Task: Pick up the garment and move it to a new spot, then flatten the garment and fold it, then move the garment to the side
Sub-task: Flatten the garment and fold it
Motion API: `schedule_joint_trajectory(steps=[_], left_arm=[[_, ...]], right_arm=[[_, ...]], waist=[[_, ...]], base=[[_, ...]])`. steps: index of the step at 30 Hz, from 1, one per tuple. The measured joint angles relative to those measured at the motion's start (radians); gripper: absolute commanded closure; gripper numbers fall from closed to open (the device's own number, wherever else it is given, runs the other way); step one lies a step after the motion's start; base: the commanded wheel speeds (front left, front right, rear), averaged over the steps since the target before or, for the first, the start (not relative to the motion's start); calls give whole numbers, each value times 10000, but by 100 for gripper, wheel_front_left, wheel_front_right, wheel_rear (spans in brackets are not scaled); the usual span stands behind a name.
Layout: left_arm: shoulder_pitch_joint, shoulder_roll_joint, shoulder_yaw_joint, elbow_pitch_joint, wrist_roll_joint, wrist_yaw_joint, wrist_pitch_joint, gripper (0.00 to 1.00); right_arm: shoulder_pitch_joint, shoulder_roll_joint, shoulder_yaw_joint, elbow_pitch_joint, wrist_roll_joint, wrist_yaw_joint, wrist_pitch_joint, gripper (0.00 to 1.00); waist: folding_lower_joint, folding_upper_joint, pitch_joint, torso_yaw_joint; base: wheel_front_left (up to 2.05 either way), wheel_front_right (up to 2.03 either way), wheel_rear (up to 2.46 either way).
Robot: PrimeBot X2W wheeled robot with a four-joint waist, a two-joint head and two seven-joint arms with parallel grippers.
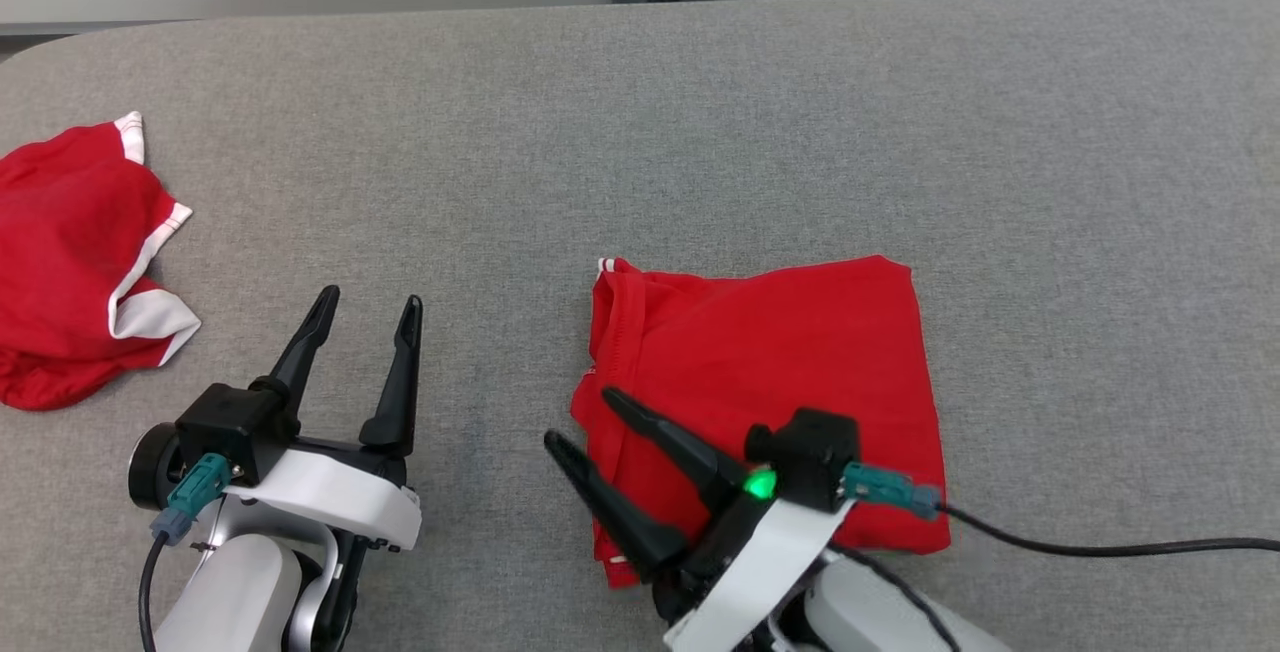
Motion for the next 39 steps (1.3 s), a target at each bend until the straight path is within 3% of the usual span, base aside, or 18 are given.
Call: schedule_joint_trajectory(steps=[4, 9, 16, 21, 39], left_arm=[[5, -4, 123, -25, 13, 50, 0, 0], [60, 6, 357, -238, 105, 140, -2, 0], [213, 4, 589, -458, 215, 190, -2, 0], [424, 2, 685, -610, 257, 238, -2, 0], [1045, 40, 763, -811, 253, 378, 71, 0]], right_arm=[[197, 21, -1244, -1137, -573, 0, -2, 0], [845, 13, -3766, -1988, -1979, 0, -6, 0], [1721, -355, -6771, -2222, -4004, 0, 35, 0], [2376, -717, -8205, -2197, -4874, 0, 410, 0], [3419, -591, -8667, -1894, -5323, 0, 1133, 0]], waist=[[0, 0, -61, -124], [0, 0, -159, -237], [0, 0, -361, -336], [0, 0, -519, -364], [0, 0, -1132, -431]], base=[[0, 0, 0], [0, 0, 0], [0, 0, 0], [0, 0, 0], [0, 0, 0]])
